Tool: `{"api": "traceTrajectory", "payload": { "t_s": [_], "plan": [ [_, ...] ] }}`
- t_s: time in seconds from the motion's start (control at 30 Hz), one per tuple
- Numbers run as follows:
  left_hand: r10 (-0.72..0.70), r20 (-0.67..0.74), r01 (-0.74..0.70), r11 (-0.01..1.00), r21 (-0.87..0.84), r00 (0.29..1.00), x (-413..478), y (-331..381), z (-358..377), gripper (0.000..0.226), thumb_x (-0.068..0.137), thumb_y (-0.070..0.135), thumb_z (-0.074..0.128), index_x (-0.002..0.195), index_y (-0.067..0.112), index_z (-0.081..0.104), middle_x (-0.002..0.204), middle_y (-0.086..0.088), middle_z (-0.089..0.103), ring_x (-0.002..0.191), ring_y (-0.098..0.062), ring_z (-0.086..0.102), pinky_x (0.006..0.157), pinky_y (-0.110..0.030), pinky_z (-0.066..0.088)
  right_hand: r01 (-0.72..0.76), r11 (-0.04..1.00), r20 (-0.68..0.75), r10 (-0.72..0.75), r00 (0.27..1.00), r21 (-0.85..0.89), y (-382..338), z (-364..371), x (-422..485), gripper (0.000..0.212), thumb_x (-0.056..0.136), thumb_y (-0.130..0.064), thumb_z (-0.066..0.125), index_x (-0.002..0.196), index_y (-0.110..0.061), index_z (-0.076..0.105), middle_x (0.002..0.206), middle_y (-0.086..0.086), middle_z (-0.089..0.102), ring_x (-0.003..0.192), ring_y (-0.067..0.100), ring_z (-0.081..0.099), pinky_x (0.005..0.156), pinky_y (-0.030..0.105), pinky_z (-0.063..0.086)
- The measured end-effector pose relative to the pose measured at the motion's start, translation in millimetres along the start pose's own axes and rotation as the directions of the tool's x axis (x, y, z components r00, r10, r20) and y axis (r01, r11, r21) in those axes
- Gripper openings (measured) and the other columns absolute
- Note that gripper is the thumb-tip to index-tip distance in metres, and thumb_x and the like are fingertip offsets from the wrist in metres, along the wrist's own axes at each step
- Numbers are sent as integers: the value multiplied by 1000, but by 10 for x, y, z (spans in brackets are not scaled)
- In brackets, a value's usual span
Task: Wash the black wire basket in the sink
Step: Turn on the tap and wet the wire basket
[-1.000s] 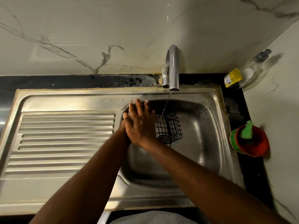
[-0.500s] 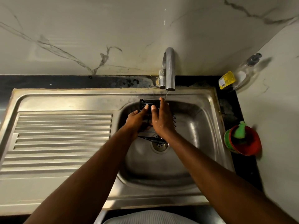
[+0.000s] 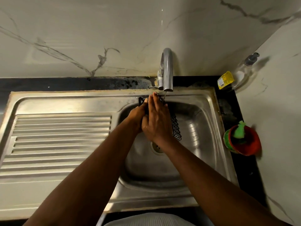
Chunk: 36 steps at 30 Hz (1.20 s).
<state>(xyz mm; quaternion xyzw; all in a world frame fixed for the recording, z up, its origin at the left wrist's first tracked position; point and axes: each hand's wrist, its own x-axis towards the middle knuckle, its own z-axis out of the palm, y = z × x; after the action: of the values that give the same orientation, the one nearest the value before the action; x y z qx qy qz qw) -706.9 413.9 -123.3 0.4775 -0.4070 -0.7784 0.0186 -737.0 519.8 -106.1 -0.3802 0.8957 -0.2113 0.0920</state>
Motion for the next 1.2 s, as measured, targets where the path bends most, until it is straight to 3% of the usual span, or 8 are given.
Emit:
{"api": "traceTrajectory", "payload": {
  "t_s": [0.07, 0.17, 0.53, 0.7, 0.8, 0.9, 1.03, 1.2],
  "plan": [
    [-12, 6, 12, 1000, 11, 1000, -68, -33, -24, 46, 100, 50, 63, 127, 12, 69, 109, -11, 79, 92, -24, 77, 75, -36, 63, -236, 956, 72, 227, 971, 176, 141, 5, 223, 70, 102, -50, 22, 165, -22, 7, 172, 7, 8, 158, 26, 11, 124, 46, 15],
    [-9, -24, 8, 999, -44, 1000, -118, -101, -135, 37, 104, 44, 58, 117, 11, 70, 82, -5, 80, 64, -16, 75, 52, -27, 59, -689, 619, 414, 553, 723, 377, 754, 286, 466, 82, 87, -89, 24, 151, -39, 39, 143, 7, 54, 122, 32, 57, 108, 51, 41],
    [-112, -38, 105, 983, -152, 993, -137, -110, -383, 46, 106, 50, 51, 91, 10, 67, 76, -2, 69, 53, -9, 67, 50, -17, 56, -577, 779, 407, 457, 791, 245, 508, 463, 283, 80, 100, -71, 18, 164, -21, 18, 170, 12, 17, 156, 31, 19, 125, 53, 18],
    [-102, 10, 101, 956, -274, 995, -183, -269, -363, 50, 105, 56, 42, 132, 21, 65, 135, -7, 69, 128, -22, 62, 115, -39, 42, -192, 954, 368, 97, 925, 229, -270, 251, 161, 80, 105, -61, 20, 164, -9, 4, 172, 12, -3, 159, 24, -4, 128, 43, -2],
    [-178, -11, 167, 941, -294, 984, -201, -290, -428, 52, 104, 57, 48, 117, 14, 72, 112, -9, 78, 104, -16, 74, 99, -26, 55, -264, 942, 406, 164, 899, 206, -62, 301, 153, 78, 104, -64, 14, 164, -14, 7, 172, 9, 2, 159, 24, 3, 128, 48, 6],
    [-223, -63, 189, 921, -341, 973, -166, -320, -553, 44, 102, 53, 55, 90, 13, 65, 65, 1, 67, 54, -6, 66, 54, -14, 54, -595, 798, 425, 509, 749, 92, 628, 420, 131, 88, 99, -73, 11, 162, -13, 19, 169, 14, 20, 153, 34, 27, 122, 52, 26],
    [-230, -39, 204, 919, -336, 972, -199, -345, -614, 41, 99, 55, 60, 87, 16, 65, 68, 4, 61, 53, -7, 59, 47, -15, 49, -870, 464, 603, 650, 462, 166, 1415, 531, -118, 87, 99, -74, 24, 158, -11, 33, 160, 17, 39, 145, 38, 41, 120, 47, 32],
    [-299, -32, 257, 866, -428, 954, -148, -263, -608, 39, 105, 46, 54, 84, 15, 67, 65, 3, 69, 52, -8, 67, 46, -15, 51, -863, 294, 605, 620, 500, 411, 1505, 495, -149, 66, 97, -67, 47, 130, -13, 64, 113, 9, 72, 101, 26, 66, 97, 44, 54]
  ]
}}
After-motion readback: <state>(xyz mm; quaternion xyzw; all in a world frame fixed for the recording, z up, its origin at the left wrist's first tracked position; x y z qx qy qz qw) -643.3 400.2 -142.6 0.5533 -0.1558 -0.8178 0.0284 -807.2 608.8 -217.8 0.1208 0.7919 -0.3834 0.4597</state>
